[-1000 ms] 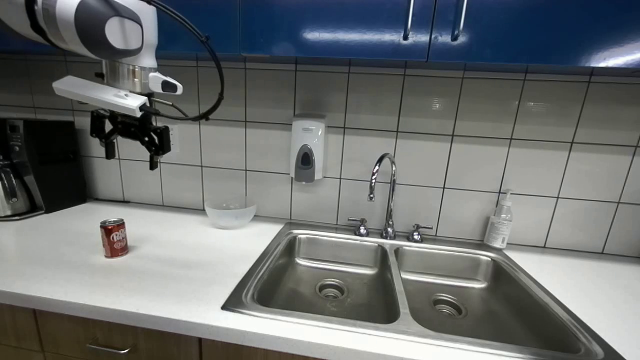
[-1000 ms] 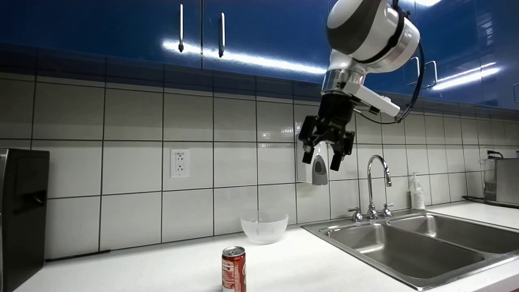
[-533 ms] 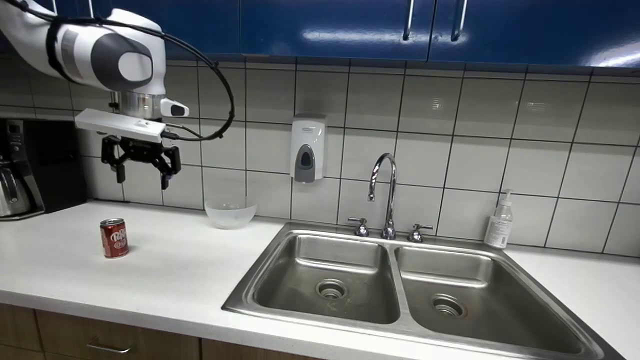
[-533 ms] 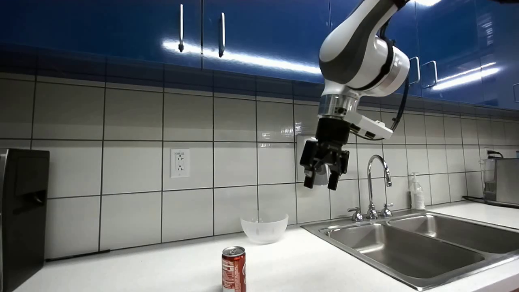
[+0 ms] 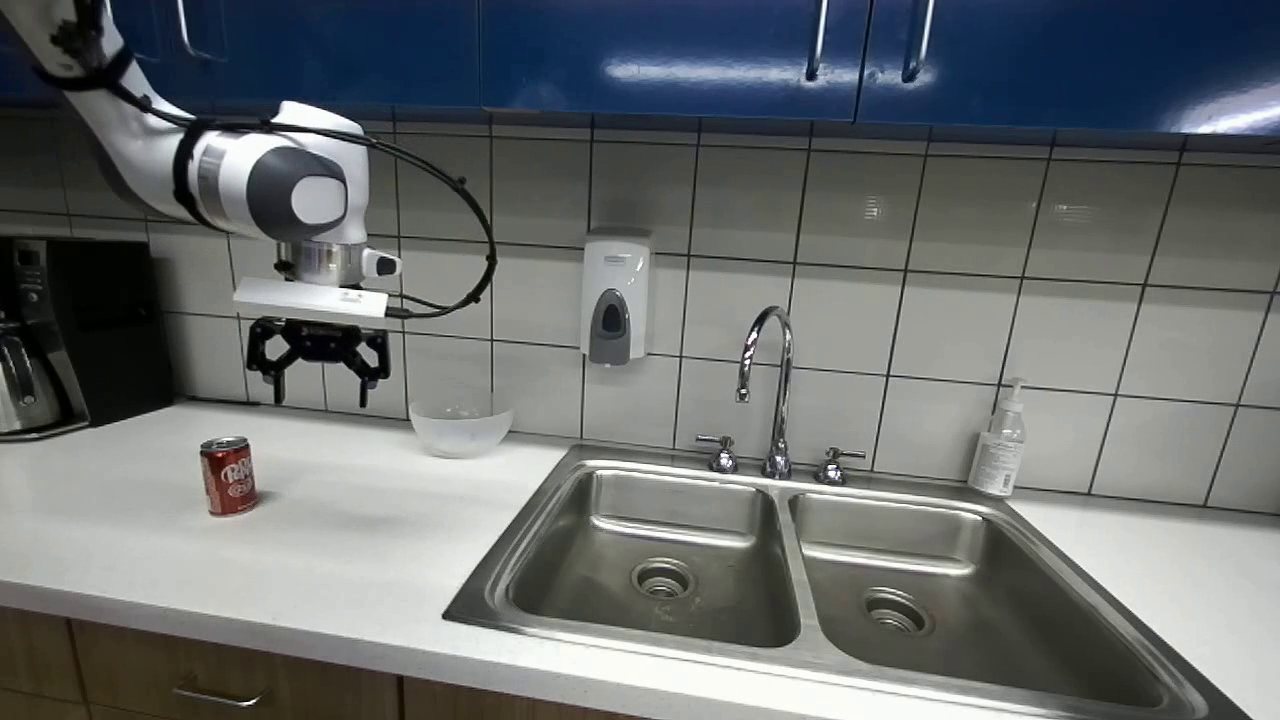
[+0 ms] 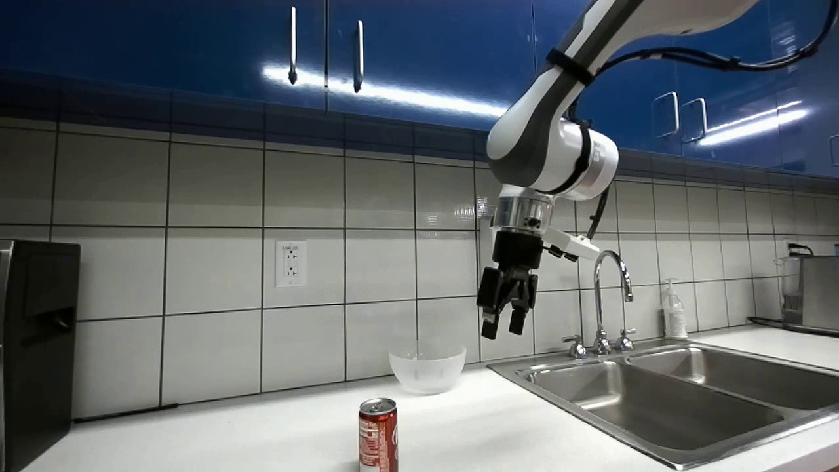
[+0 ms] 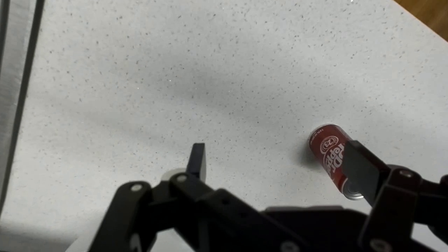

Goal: Put the bowl in the sink on the left.

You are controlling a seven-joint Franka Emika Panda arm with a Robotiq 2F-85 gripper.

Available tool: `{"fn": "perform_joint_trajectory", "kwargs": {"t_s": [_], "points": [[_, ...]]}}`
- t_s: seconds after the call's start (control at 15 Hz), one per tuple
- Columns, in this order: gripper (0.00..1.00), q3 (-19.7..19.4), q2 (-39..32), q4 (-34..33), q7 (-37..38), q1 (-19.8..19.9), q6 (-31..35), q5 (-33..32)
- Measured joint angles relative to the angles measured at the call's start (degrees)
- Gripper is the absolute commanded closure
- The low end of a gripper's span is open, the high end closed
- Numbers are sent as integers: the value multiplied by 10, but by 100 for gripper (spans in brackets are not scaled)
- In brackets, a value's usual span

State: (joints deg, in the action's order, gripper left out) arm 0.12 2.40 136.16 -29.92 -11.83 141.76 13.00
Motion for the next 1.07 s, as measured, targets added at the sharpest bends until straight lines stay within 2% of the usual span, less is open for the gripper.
{"fn": "perform_joint_trajectory", "kwargs": {"t_s": [0.47,1.07], "points": [[0,25,-158,-142,-97,26,1,-6],[0,72,-319,-333,-152,65,0,-76]]}}
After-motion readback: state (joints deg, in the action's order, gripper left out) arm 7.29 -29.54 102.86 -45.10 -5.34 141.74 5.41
